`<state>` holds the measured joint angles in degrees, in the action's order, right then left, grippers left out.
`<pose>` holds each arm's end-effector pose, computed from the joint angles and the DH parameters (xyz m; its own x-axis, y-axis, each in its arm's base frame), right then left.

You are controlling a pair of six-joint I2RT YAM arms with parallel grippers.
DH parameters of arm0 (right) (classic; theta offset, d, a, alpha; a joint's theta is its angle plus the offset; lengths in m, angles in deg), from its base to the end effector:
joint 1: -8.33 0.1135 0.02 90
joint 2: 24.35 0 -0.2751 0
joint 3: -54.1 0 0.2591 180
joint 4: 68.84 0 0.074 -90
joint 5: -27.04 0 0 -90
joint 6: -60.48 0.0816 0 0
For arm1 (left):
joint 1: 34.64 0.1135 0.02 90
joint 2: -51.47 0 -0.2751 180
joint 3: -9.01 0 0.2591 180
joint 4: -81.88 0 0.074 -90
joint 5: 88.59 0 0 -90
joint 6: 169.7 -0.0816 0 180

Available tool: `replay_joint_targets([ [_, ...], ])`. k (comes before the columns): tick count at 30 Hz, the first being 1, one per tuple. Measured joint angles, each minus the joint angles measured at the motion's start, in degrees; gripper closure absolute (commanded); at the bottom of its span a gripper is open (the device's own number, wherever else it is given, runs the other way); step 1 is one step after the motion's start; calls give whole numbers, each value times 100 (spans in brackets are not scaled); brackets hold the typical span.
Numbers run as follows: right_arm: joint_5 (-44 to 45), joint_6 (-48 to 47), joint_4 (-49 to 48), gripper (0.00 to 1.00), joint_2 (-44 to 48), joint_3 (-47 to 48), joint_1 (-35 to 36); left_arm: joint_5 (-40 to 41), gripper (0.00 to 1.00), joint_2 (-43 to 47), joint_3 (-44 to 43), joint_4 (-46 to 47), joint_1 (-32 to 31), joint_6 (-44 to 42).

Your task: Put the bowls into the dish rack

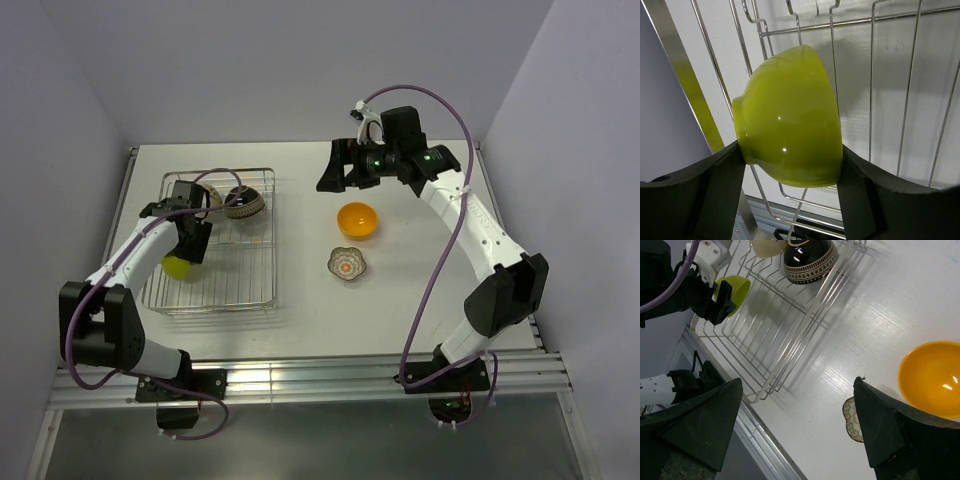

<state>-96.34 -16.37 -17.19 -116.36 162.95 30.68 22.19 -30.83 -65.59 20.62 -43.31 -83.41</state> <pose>0.3476 0.1915 0.3824 -0.6814 -0.0748 -0.7281 -0.5959 0.6342 0.4926 0.2949 -0.0157 0.2111 -0.9198 0.2014 -0.3368 0.0747 0.9324 0.3537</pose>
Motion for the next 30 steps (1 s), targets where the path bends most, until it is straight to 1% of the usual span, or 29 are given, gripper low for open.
replay_joint_targets([
  [2,2,-2,13,2,-17,0,0,79,98,-37,22,35,-39,20],
  [6,2,-22,37,1,-17,11,-11,181,91,-136,24,66,-138,39],
  [10,7,-42,59,1,-22,57,-11,306,85,-275,20,63,-212,94],
  [13,22,-61,81,1,-35,109,-11,341,78,-297,9,59,-243,140],
  [14,31,-63,90,1,-37,120,-11,350,75,-313,0,50,-247,153],
  [15,42,-66,90,1,-39,127,-11,356,66,-337,-15,42,-254,164],
  [17,52,-66,98,1,-39,127,-11,369,53,-376,-50,35,-262,186],
  [18,61,-66,103,1,-39,127,-11,372,38,-387,-63,28,-262,190],
  [19,66,-68,105,1,-39,127,-11,372,31,-391,-74,22,-262,197],
  [20,70,-68,111,1,-39,127,-11,369,26,-393,-79,22,-262,201],
  [25,85,-85,149,1,-42,127,-11,264,20,-426,-79,4,-280,199],
  [29,90,-87,166,1,-42,127,-11,151,18,-439,-79,-2,-291,201],
  [30,87,-90,168,1,-42,127,-11,133,10,-444,-81,-2,-291,201],
])
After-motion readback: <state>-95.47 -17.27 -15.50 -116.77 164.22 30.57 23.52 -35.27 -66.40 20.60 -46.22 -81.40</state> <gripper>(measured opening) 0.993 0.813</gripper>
